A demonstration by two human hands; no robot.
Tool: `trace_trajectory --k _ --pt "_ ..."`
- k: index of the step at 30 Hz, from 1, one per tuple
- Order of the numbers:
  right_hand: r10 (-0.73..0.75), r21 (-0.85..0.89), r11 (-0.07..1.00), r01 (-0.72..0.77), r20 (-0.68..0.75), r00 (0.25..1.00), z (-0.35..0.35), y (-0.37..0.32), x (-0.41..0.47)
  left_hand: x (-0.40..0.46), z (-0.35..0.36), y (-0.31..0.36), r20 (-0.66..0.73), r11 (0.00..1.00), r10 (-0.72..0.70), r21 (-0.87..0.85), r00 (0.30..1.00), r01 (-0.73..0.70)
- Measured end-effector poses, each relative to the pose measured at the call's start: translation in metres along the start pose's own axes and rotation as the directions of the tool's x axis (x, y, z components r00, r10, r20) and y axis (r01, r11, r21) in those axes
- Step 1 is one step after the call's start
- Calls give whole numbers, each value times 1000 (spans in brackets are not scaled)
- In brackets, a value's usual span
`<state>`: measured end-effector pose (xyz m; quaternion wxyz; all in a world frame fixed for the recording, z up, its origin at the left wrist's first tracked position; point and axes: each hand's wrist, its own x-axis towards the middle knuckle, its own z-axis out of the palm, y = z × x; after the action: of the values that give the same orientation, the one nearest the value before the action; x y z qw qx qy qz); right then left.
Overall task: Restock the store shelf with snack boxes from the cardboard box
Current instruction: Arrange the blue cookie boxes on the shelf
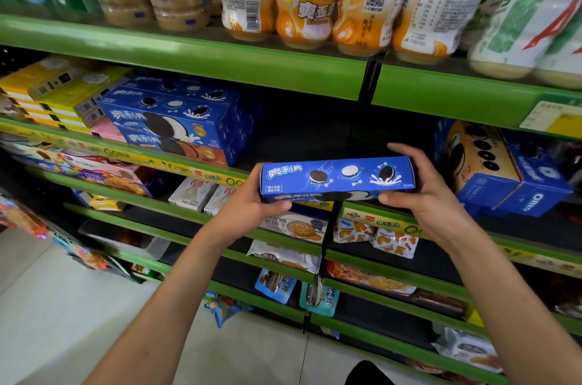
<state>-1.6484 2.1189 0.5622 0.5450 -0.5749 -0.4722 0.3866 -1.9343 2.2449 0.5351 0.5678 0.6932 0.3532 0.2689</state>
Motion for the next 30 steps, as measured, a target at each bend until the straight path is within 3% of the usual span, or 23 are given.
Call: trace_trajectory --k 5,8,11,13,16,19,21,25,30 --pt "-25 -82 996 21 -44 999 3 -6 -6 -11 -6 18 -32 998 -1 69 999 4" --pt "-63 -101 993 52 -104 993 2 -9 -10 -25 -24 38 -168 988 39 154 985 -13" --pt "-79 -76 995 67 -161 984 0 -13 -11 -31 -54 60 -418 964 192 250 888 -91" --pt "-74 -55 996 64 -187 980 5 -14 -8 -24 -79 72 -506 904 311 419 804 -86" --pt "-80 -37 997 73 -253 964 20 -13 9 2 -118 86 -392 643 453 766 801 12" --pt "-71 11 997 79 -323 944 46 -13 37 29 -140 92 -268 447 384 891 883 76" --pt "-62 34 996 80 -371 927 64 -19 59 42 -145 92 -242 418 335 904 911 86" --pt "-64 1 997 71 -413 908 100 -32 107 58 -145 84 -174 450 288 892 942 28" --pt "-19 -143 989 -30 -325 945 145 -41 158 61 -138 70 -273 458 374 885 886 80"
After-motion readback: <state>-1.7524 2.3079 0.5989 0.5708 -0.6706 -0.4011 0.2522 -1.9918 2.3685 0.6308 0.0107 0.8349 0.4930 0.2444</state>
